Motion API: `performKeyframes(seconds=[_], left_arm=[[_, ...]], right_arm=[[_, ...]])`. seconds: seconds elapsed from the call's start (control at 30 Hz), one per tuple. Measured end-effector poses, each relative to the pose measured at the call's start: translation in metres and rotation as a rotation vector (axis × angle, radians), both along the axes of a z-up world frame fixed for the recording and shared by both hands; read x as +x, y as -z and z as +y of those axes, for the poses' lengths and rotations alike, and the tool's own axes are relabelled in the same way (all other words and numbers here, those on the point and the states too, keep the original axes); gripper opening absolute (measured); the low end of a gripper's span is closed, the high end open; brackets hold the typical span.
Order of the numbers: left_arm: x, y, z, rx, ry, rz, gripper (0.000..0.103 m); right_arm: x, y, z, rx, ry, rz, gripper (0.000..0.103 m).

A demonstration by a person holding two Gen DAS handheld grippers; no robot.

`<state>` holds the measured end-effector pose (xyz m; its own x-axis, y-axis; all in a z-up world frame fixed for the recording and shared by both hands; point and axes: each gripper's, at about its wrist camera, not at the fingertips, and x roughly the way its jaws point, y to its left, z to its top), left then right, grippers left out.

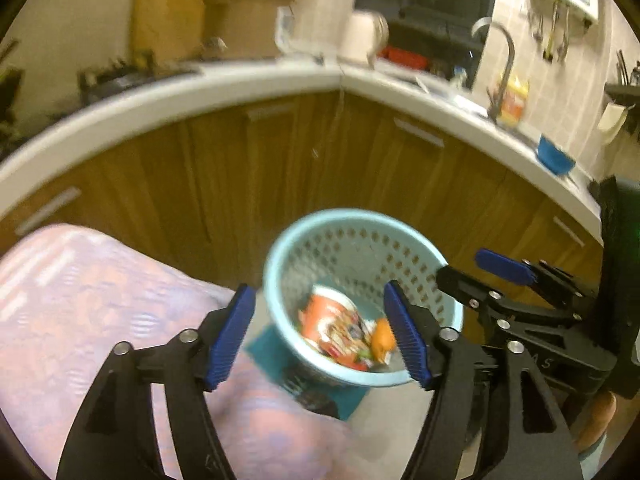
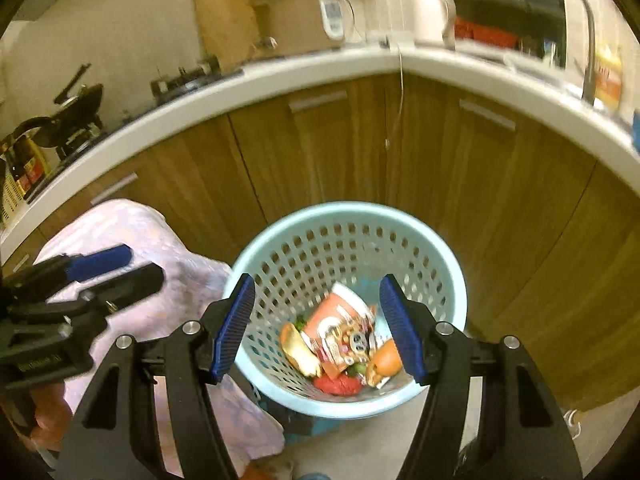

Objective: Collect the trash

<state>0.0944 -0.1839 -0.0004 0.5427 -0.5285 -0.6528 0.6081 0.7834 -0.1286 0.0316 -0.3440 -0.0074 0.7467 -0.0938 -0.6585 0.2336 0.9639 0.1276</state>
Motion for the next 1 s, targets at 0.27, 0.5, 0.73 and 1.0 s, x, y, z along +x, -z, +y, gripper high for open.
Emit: performKeyframes(seconds=[0.27,0.5,0.73,1.0], left_arm=[[-0.018,-0.012,0.069,-0.032,-0.197,-0.231,0.081],[-0.02,-0.009,0.083,-0.038,-0.274,-0.259,0.081],[-0.027,0.004,0.074,-0.001,-0.265,-0.248,0.081],[-0.028,0.009,0.072,0.014,-0.275,-0.251,0.082]], right_arm=[[-0.017,-0.023,0.033,-0.133,0.054,-0.072,0.061],[-0.017,-0.027,0.051,-0.176,0.11,-0.104,0.061],[-0.011,-0.015,0.063,-0.181,0.111,-0.098,0.061],[-0.01,-0.006,0.061,-0.162,0.106,-0.089,0.061]])
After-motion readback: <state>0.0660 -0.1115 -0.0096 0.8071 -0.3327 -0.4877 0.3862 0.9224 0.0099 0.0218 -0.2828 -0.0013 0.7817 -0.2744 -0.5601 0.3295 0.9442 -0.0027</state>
